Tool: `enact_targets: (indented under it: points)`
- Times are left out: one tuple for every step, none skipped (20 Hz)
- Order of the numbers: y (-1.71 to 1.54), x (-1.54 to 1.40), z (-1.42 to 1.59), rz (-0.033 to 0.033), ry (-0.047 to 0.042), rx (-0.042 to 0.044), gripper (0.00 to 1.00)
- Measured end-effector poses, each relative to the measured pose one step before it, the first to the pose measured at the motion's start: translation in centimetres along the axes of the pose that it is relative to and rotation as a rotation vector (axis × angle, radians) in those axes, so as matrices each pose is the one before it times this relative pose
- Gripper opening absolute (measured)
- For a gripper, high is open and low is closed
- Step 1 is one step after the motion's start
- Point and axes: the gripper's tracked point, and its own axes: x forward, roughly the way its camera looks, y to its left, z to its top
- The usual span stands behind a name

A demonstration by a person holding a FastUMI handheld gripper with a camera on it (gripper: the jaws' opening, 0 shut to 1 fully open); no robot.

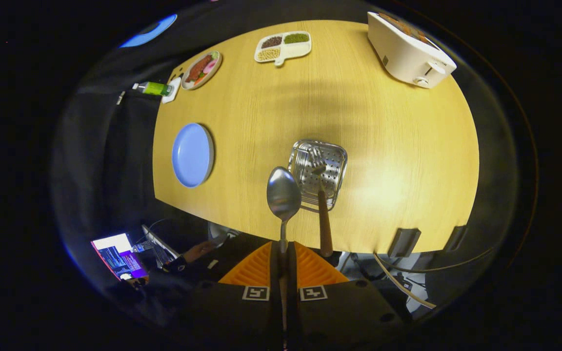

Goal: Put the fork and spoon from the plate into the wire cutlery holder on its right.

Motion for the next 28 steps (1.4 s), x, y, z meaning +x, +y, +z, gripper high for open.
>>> enact_targets:
  points:
    - [-0.497, 0.406, 0.37, -0.01501, 0.03494, 0.00195, 0.08]
    - [-0.423, 0.49, 0.293, -0.01279, 0.03448, 0.00773, 0.08]
    - [-0.242, 0.225, 0.629, -0.00711, 0.03033, 0.01078, 0.08]
    - [-0.233, 0.479, 0.471, -0.00303, 0.03219, 0.01466, 0.08]
    - [-0.124, 0.465, 0.528, -0.00675, 0.02737, 0.01691, 0.08]
    - [-0.396, 0.463, 0.538, -0.014, 0.02638, 0.01232, 0.08]
    - [-0.271, 0.355, 0.675, -0.02352, 0.02011, 0.008, 0.08]
    - [-0.26, 0.314, 0.549, -0.02123, 0.01758, 0.00932, 0.08]
    - [-0.154, 0.338, 0.4, -0.01142, 0.02315, 0.01021, 0.08]
    - [-0.335, 0.345, -0.017, -0.0049, 0.02503, 0.00359, 0.08]
    - [0.576, 0.308, 0.409, -0.00482, 0.01798, 0.00184, 0.08]
    - [0.103, 0.373, 0.369, -0.00018, 0.00834, 0.0046, 0.08]
    - [0.048, 0.253, 0.529, 0.00464, 0.00476, 0.00896, 0.08]
    - [0.16, 0.257, 0.455, 0.00406, 0.00104, 0.00942, 0.08]
    - [-0.047, 0.067, 0.432, -0.00224, 0.00592, 0.00552, 0.08]
    - [-0.045, 0.046, 0.186, 0.00371, -0.002, 0.00459, 0.09]
    - [0.055, 0.108, 0.342, 0.00658, -0.01394, 0.00322, 0.11]
    - [0.17, 0.075, 0.16, 0.01261, -0.01547, 0.00012, 0.11]
    - [-0.097, -0.345, 0.324, 0.00426, -0.02148, -0.00725, 0.13]
    - [0.12, -0.096, 0.448, 0.01454, -0.03955, 0.00036, 0.15]
    - [0.2, -0.254, 0.683, 0.01284, -0.05093, -0.00231, 0.21]
    - [0.177, -0.342, 0.653, 0.01827, -0.06094, -0.00654, 0.38]
    - [0.368, -0.563, 0.735, 0.0183, -0.06934, -0.01227, 0.44]
    - [0.159, -0.482, 0.623, 0.00948, -0.07554, -0.01313, 0.48]
    - [-0.062, -0.561, 0.78, -0.00317, -0.08623, -0.01965, 0.54]
    - [-0.618, -0.825, 0.403, -0.00274, -0.09088, -0.01648, 0.6]
    - [0.125, -0.781, 0.527, 0.003, -0.08596, -0.01003, 0.67]
    - [1.358, -0.989, 0.712, 0.00906, -0.09245, -0.00628, 0.7]
